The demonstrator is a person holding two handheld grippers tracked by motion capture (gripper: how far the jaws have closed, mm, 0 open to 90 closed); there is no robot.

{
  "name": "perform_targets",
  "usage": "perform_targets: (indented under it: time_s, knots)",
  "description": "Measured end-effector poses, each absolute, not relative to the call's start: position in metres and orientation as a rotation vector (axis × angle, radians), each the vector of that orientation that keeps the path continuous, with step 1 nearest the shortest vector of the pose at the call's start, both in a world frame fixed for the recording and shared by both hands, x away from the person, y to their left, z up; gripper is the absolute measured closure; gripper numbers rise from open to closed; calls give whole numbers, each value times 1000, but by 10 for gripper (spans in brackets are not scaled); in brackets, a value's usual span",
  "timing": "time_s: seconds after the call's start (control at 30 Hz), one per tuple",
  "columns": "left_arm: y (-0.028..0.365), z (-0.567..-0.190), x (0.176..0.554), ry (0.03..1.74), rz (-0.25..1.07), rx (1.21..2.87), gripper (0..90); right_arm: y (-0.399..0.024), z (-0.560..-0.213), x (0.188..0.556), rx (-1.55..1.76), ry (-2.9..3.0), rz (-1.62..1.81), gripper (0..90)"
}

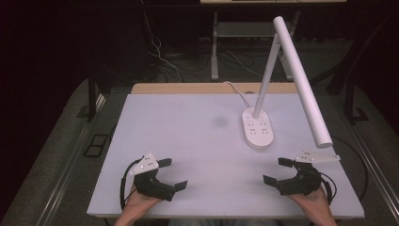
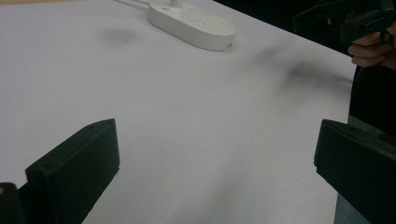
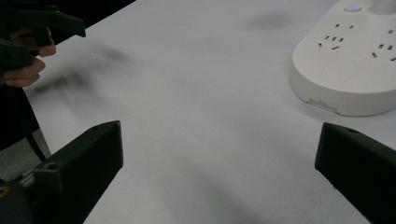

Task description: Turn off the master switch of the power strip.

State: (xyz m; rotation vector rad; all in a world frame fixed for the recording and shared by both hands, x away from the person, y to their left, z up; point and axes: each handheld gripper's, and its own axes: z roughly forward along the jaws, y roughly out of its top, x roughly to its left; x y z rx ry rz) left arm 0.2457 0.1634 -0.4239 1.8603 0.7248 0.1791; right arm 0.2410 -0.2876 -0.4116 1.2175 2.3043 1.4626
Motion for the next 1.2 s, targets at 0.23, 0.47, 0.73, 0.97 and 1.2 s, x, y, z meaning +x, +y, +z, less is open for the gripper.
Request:
perform_targets:
  time_s: [0.23, 0.47, 0.73, 0.97, 1.2]
  knots:
    - [165, -424, 246, 730, 186, 1863, 0, -289, -411, 240, 1226, 2305, 1463, 4]
    - [167, -424, 247, 744, 199, 1861, 0, -289, -410, 240, 1224, 2307, 1456, 4]
    - [170, -424, 248, 755, 204, 1855, 0, -290, -409, 240, 1240, 2310, 1465, 4]
    - [169, -424, 247, 751, 207, 1859, 0, -287, -408, 241, 1238, 2321, 1444, 4]
    - [172, -423, 247, 761, 211, 1848, 0, -285, -405, 242, 1241, 2333, 1424, 4]
